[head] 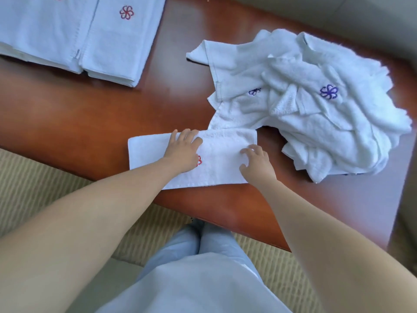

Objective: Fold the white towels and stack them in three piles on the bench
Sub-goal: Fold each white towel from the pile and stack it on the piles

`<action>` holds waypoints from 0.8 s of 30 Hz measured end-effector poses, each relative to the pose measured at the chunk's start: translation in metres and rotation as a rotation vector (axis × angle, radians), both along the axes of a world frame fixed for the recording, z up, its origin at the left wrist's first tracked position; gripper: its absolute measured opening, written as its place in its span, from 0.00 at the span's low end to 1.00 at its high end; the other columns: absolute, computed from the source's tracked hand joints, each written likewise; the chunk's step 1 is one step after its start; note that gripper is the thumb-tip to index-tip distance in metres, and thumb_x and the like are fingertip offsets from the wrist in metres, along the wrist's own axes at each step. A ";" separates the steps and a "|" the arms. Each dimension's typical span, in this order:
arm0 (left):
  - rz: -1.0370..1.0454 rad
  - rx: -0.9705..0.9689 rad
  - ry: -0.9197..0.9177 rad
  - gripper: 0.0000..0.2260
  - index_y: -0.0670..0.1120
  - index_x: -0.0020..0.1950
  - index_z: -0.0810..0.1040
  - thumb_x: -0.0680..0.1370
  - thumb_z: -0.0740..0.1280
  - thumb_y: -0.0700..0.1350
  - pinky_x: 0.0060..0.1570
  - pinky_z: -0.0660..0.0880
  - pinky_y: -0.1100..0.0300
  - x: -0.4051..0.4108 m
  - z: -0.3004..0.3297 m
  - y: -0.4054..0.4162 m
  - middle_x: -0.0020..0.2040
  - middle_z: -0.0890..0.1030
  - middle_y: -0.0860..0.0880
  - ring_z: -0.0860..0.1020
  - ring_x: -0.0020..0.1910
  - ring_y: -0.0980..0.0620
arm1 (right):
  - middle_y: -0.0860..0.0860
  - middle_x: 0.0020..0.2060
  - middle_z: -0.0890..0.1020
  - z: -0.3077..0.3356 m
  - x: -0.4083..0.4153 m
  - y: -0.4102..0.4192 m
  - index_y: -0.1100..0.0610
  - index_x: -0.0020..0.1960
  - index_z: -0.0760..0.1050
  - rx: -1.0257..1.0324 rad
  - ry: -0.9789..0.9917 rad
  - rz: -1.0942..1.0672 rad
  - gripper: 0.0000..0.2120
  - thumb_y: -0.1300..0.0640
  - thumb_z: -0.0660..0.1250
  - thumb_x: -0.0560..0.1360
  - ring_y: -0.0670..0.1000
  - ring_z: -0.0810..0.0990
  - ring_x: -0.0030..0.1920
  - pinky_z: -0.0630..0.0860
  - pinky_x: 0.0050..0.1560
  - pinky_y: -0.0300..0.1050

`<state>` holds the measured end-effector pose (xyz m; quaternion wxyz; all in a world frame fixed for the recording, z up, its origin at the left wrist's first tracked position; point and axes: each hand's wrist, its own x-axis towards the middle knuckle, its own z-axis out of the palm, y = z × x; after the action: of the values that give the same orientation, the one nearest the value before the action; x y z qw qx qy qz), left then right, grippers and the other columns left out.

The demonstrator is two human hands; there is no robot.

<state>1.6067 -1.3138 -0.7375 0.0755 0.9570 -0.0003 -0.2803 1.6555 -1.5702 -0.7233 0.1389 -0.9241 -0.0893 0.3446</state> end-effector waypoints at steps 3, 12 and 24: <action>-0.058 -0.094 -0.008 0.23 0.50 0.76 0.64 0.81 0.61 0.46 0.79 0.44 0.43 0.034 -0.006 -0.042 0.82 0.52 0.46 0.50 0.81 0.44 | 0.46 0.70 0.64 -0.007 0.001 -0.016 0.48 0.69 0.72 0.055 0.028 -0.130 0.21 0.58 0.64 0.77 0.53 0.74 0.58 0.75 0.39 0.44; -0.014 -0.272 -0.056 0.17 0.45 0.64 0.66 0.76 0.65 0.42 0.49 0.68 0.52 0.116 -0.004 -0.120 0.52 0.78 0.45 0.76 0.49 0.42 | 0.49 0.48 0.74 -0.028 0.011 -0.040 0.51 0.54 0.68 0.176 0.086 -0.353 0.13 0.61 0.66 0.72 0.51 0.76 0.37 0.71 0.33 0.45; 0.051 -0.504 0.262 0.06 0.50 0.51 0.82 0.75 0.71 0.44 0.44 0.75 0.52 0.143 0.063 -0.080 0.48 0.82 0.49 0.78 0.44 0.49 | 0.56 0.50 0.76 -0.006 0.051 -0.029 0.61 0.48 0.76 0.221 0.442 -0.301 0.11 0.57 0.73 0.71 0.58 0.78 0.45 0.76 0.43 0.50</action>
<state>1.7498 -1.3940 -0.6744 0.3173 0.8634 -0.0363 -0.3905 1.7069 -1.5997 -0.7288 0.3046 -0.8087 0.0443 0.5012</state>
